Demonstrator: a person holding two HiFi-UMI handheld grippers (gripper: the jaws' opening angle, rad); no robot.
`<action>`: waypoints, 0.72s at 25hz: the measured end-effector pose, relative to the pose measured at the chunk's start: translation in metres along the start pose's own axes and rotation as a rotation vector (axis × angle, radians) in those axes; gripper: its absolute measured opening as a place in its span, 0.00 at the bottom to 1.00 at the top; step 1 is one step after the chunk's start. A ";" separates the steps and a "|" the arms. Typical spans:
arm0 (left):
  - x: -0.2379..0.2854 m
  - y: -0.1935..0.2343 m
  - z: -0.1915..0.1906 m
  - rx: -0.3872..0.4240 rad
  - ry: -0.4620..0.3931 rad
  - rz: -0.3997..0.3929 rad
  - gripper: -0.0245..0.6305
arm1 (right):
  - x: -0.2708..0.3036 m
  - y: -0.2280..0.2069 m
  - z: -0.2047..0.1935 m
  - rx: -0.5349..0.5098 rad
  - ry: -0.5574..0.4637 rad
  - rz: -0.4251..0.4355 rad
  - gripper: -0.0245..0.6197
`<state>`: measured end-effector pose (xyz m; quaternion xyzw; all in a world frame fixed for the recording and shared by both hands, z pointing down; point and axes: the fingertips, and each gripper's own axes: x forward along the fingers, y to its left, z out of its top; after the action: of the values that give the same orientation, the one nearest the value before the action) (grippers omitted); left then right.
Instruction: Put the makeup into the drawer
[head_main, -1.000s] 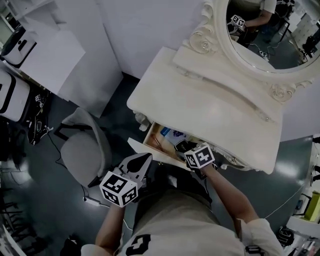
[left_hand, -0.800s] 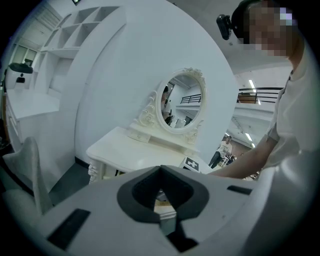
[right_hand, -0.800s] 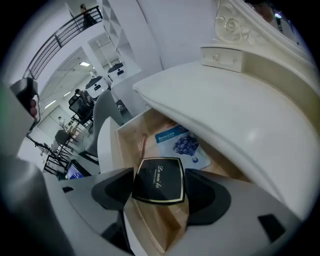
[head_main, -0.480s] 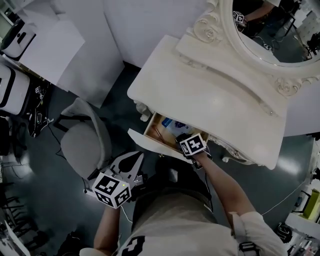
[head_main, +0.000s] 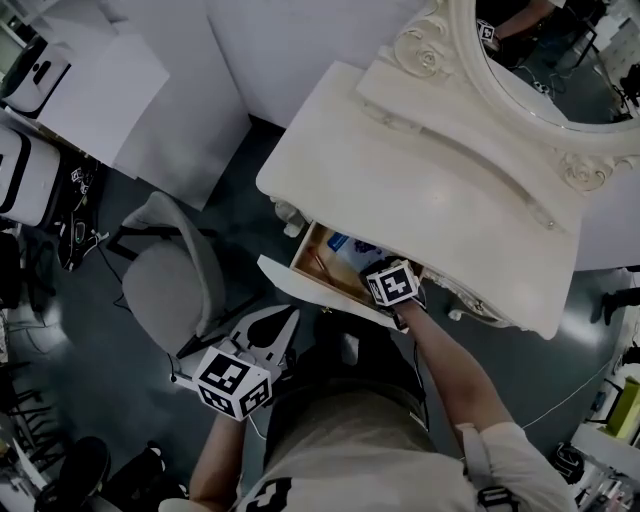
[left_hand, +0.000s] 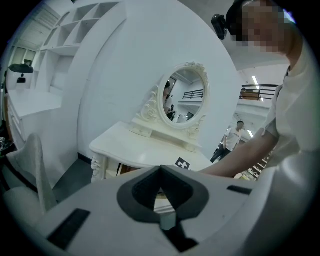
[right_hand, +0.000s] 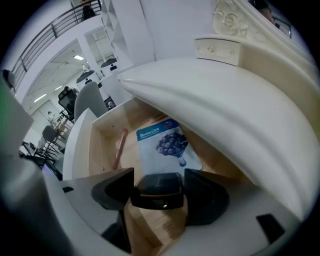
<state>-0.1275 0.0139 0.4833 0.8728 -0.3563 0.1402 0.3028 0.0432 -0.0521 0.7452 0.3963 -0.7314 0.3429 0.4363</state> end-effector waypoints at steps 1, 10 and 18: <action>0.000 0.001 0.001 0.002 0.000 0.001 0.12 | 0.000 -0.001 0.002 0.004 -0.013 -0.004 0.51; 0.012 0.004 0.013 0.030 -0.001 -0.023 0.12 | -0.037 -0.001 0.016 0.125 -0.177 0.069 0.51; 0.028 -0.001 0.025 0.046 -0.017 -0.079 0.12 | -0.109 -0.021 0.008 0.388 -0.356 0.126 0.51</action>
<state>-0.1065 -0.0162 0.4759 0.8940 -0.3210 0.1288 0.2848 0.0918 -0.0375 0.6464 0.4802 -0.7406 0.4279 0.1944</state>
